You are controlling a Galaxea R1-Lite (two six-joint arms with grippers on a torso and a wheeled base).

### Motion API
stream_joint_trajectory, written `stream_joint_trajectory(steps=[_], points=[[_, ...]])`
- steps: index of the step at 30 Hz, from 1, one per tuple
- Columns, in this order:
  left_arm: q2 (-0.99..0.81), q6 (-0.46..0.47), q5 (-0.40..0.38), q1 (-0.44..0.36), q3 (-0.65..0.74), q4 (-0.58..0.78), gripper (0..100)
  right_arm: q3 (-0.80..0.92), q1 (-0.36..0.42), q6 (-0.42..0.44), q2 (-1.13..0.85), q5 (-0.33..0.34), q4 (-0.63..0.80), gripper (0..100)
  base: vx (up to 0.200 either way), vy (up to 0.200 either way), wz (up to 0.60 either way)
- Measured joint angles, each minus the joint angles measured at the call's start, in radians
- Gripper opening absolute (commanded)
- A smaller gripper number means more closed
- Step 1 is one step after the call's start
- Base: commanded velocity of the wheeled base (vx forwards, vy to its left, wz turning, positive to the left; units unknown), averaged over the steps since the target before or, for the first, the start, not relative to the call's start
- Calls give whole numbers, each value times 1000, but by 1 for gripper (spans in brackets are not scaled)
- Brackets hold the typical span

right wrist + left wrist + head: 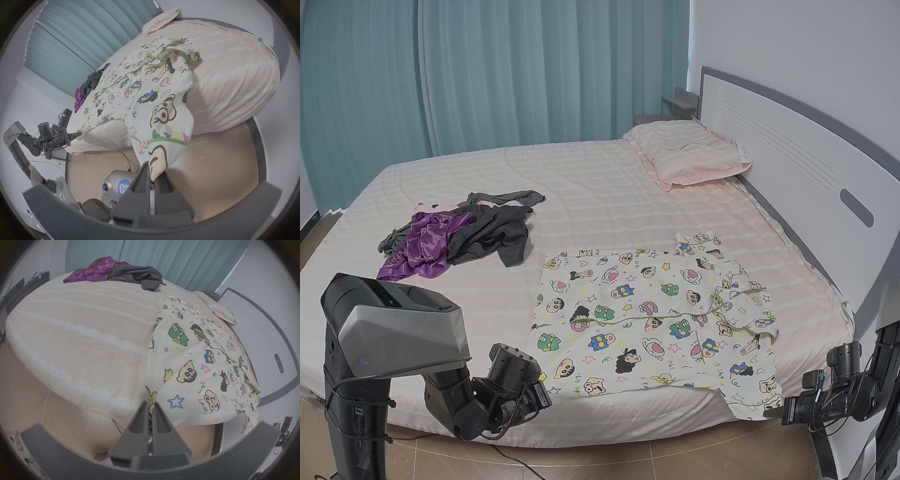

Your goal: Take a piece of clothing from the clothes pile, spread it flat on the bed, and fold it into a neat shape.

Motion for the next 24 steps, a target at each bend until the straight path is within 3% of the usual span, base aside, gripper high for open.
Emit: stream_joint_trajectory(steps=[24], points=[[-61, 3, -1, -16, 159, -28, 0, 0, 22, -74, -114, -80, 237, 0, 0, 0, 0]])
